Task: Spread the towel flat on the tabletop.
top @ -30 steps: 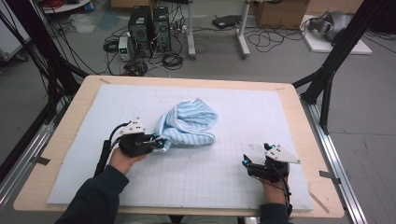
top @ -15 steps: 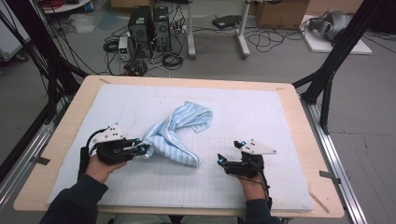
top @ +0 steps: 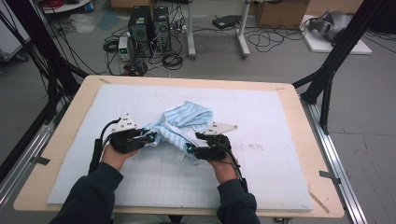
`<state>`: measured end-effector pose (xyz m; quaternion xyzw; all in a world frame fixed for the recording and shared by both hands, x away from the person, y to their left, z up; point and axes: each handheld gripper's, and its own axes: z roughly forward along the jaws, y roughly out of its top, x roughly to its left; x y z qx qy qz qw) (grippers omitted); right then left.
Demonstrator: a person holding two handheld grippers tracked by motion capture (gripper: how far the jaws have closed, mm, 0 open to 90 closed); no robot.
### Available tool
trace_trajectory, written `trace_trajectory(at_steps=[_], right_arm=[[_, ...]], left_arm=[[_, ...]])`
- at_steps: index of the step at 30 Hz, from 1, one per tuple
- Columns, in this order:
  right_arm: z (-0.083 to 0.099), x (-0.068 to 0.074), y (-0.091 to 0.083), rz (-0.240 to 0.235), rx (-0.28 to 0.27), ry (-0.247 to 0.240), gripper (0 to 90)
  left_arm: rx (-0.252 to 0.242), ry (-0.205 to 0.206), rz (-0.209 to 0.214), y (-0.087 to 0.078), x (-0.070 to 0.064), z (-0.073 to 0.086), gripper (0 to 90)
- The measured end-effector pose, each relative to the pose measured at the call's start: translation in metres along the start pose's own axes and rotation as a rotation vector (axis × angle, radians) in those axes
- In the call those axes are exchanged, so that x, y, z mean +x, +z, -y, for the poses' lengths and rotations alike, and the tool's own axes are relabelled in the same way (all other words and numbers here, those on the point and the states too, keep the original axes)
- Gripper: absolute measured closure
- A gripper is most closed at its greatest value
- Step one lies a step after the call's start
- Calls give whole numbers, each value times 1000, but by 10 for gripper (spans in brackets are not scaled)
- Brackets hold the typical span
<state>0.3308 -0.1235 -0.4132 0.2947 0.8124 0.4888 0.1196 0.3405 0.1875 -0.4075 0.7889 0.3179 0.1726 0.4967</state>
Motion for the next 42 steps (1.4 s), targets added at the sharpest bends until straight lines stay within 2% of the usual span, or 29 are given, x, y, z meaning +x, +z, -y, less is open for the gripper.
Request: trace_trajectory(at_steps=[1,3,4,5,6,7,8,9,10,11,12,14,15,16,19,23,25,28,29,30,31,32,33,34,35,36,37,40,42], right_arm=[[2,-4,15,4,75,6,472],[5,-8,26,8,138,10,585],[6,-10,30,1,153,15,675],[6,-10,30,1,153,15,675],[7,-11,31,6,164,6,771],[7,-12,30,29,161,-11,798],[5,-15,25,77,131,-6,813],[5,-18,21,99,118,7,815],[5,-18,21,99,118,7,815],[4,-26,13,152,101,38,814],[4,-29,10,178,105,42,814],[6,-35,4,244,116,54,814],[6,-35,4,244,116,54,814],[8,-44,-1,309,123,71,810],[13,-58,-8,405,137,106,796],[20,-70,-8,477,190,134,732],[23,-73,-8,507,208,167,648],[28,-78,-19,512,158,225,486],[28,-78,-19,512,158,225,486],[28,-77,-28,476,109,257,461],[28,-77,-28,476,109,257,461],[26,-69,-36,451,77,210,461],[25,-63,-39,441,65,183,462],[25,-57,-43,423,43,164,461],[25,-57,-43,423,43,164,461],[24,-46,-49,404,-4,134,418],[24,-41,-51,399,-24,132,392],[21,-26,-55,356,-86,100,399],[17,-17,-52,271,-106,58,455]], left_arm=[[-1,2,-3,3,0,-1,774],[-6,-7,-13,10,0,-1,776],[0,-7,-15,13,1,-2,777],[1,-7,-22,17,1,-3,777],[-4,-7,-33,20,1,-4,778],[-7,-9,-44,23,1,-5,778],[-11,-11,-55,26,2,-6,777],[-20,-15,-68,30,2,-8,776],[-24,-18,-77,35,3,-9,776],[-29,-20,-83,40,3,-10,753],[-29,-18,-93,45,2,-10,704],[-12,-30,-124,57,1,-12,546],[-15,-36,-137,61,-1,-13,546],[-25,-40,-141,64,-2,-15,455],[-40,1,-132,66,-10,-18,417],[-20,9,-126,65,-13,-18,400],[-20,7,-124,63,-14,-18,398],[-18,17,-128,57,-13,-18,398],[-17,16,-134,56,-12,-17,398],[-18,2,-129,55,-9,-17,417],[-22,-10,-123,54,-7,-17,417],[-28,-16,-120,54,-4,-17,486],[-35,-26,-118,54,-2,-17,537],[-41,-29,-116,54,0,-17,590],[-39,-25,-114,54,2,-17,590],[-38,-19,-125,55,2,-16,728],[-36,-19,-130,56,3,-17,765],[-46,-39,-115,60,2,-17,796],[-43,-47,-106,63,1,-16,800]])
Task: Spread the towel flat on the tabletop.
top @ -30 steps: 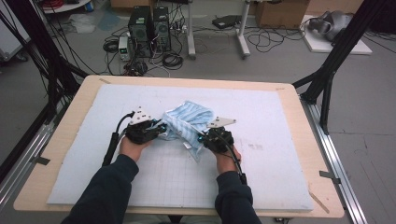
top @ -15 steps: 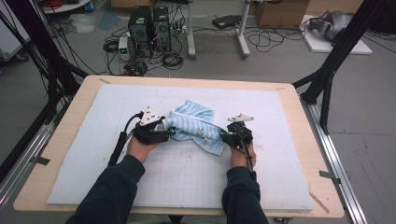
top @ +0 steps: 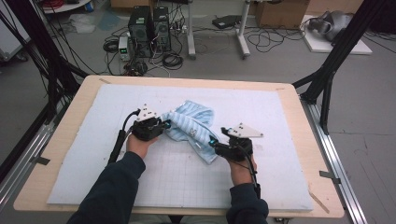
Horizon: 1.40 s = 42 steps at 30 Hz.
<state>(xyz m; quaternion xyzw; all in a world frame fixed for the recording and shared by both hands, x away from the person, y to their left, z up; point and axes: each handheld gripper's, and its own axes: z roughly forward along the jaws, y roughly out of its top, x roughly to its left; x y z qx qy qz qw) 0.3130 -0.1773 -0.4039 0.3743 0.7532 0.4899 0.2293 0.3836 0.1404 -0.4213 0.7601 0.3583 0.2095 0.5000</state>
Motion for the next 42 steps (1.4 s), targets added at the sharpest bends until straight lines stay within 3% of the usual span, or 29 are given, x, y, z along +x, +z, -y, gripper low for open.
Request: trace_trajectory(at_steps=[1,2,3,5,6,8,9,10,12,14,15,16,18,20,21,22,23,25,29,35,37,38,41,42], right_arm=[[0,0,0,0,0,0,455],[-1,6,3,-60,2,-13,482],[-1,16,13,-166,31,-42,540],[0,22,20,-194,62,-68,560],[2,33,36,-208,134,-119,561],[3,38,46,-206,163,-140,561],[3,47,63,-157,222,-192,561],[2,48,72,-120,252,-215,561],[3,47,87,-45,305,-230,624],[4,46,92,-36,330,-244,652],[3,43,93,-64,327,-215,728],[4,43,92,-96,331,-210,846],[3,45,89,-106,337,-222,855],[3,43,83,-181,341,-184,865],[6,41,71,-243,321,-175,865],[7,40,63,-276,306,-167,865],[7,40,63,-276,306,-167,865],[11,37,48,-326,280,-163,864],[21,33,24,-395,261,-175,864],[34,35,-2,-488,259,-199,865],[37,38,-10,-546,244,-215,865],[38,43,-18,-613,235,-228,863],[38,49,-23,-648,221,-246,851],[39,51,-24,-639,214,-250,841]], left_arm=[[1,-7,3,1,0,0,800],[-2,-14,5,2,0,0,800],[-4,-20,4,2,0,0,800],[-5,-28,5,3,0,-1,800],[-4,-40,10,4,1,-2,801],[-4,-48,11,4,1,-2,801],[-3,-49,14,4,1,-2,802],[-2,-51,16,4,1,-2,802],[1,-47,19,4,1,-2,802],[3,-35,26,3,2,-3,802],[-2,-35,26,2,2,-3,800],[0,-34,28,1,3,-3,787],[6,-40,36,0,4,-3,777],[11,-44,52,-1,4,-3,754],[16,-35,60,-2,4,-3,726],[17,-35,67,-3,3,-3,712],[15,-35,72,-3,3,-3,712],[17,-57,67,-3,3,-3,622],[41,-64,65,-2,3,-1,514],[31,-81,47,-6,6,-2,454],[33,-77,50,-7,6,-1,454],[33,-76,49,-8,5,0,454],[48,-65,49,-11,3,4,454],[50,-64,45,-13,1,5,454]])
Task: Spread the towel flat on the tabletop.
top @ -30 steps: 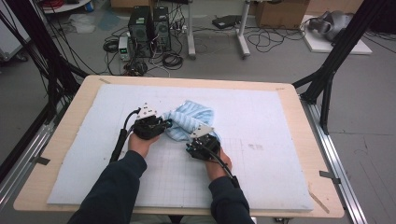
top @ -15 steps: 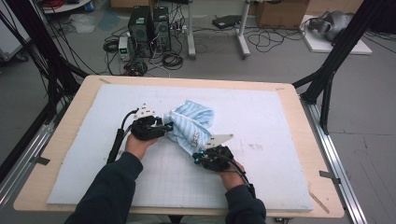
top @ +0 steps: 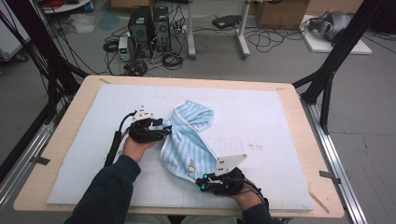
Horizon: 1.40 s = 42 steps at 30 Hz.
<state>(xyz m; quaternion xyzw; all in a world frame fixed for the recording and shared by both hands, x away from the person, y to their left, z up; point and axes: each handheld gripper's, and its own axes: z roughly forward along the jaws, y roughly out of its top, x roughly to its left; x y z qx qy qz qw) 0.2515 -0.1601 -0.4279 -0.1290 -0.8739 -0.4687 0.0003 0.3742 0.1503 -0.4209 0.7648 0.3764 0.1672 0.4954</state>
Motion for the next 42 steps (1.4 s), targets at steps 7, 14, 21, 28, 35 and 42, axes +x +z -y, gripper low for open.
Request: trace_trajectory(at_steps=[7,14,21,28,35,42], right_arm=[[2,3,-6,132,-57,89,497],[16,-2,-24,500,-17,210,454],[18,-22,-13,603,40,289,347],[15,-42,6,622,91,342,411],[16,-43,2,605,76,340,428],[18,-44,-3,606,53,351,458]], left_arm=[[-2,-7,-22,-29,-7,17,458],[-21,-30,-32,-64,-17,37,454],[21,-42,21,-70,-37,57,422],[116,-24,44,-50,-59,62,342],[162,-7,46,-36,-68,62,414],[178,33,18,-37,-69,62,536]])
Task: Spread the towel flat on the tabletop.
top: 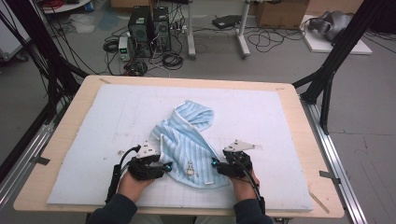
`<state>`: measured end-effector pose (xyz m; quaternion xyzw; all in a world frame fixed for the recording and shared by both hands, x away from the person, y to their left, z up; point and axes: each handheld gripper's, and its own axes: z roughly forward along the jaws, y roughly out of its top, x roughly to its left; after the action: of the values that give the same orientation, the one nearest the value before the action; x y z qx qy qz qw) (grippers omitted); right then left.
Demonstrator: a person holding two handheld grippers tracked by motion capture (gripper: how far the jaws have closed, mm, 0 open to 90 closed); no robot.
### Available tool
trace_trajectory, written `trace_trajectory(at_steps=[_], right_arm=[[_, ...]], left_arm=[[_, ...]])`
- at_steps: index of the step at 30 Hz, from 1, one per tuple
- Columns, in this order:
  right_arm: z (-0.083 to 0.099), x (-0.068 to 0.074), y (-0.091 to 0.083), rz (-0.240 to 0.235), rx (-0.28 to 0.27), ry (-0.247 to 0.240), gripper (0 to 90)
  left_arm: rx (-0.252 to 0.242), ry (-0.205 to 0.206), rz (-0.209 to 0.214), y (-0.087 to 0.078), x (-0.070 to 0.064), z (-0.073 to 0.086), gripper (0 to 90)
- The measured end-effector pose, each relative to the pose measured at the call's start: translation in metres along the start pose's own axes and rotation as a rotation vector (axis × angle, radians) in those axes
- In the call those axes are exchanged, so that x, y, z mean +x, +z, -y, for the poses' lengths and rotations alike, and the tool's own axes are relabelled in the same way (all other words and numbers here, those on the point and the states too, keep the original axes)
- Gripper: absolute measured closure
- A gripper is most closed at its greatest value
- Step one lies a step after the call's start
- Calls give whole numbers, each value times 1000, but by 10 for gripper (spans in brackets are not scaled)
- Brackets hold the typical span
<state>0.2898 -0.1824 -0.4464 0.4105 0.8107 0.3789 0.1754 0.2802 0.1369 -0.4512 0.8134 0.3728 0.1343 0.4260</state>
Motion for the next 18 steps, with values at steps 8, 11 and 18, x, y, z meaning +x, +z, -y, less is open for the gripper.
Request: trace_trajectory(at_steps=[8,11,18], right_arm=[[-2,3,4,-26,3,-4,539],[-2,3,3,-33,-1,-13,654],[-2,4,1,10,-3,-40,848]], left_arm=[[-7,9,22,-11,4,7,832],[6,11,41,-18,3,11,857],[24,4,70,-37,5,21,861]])
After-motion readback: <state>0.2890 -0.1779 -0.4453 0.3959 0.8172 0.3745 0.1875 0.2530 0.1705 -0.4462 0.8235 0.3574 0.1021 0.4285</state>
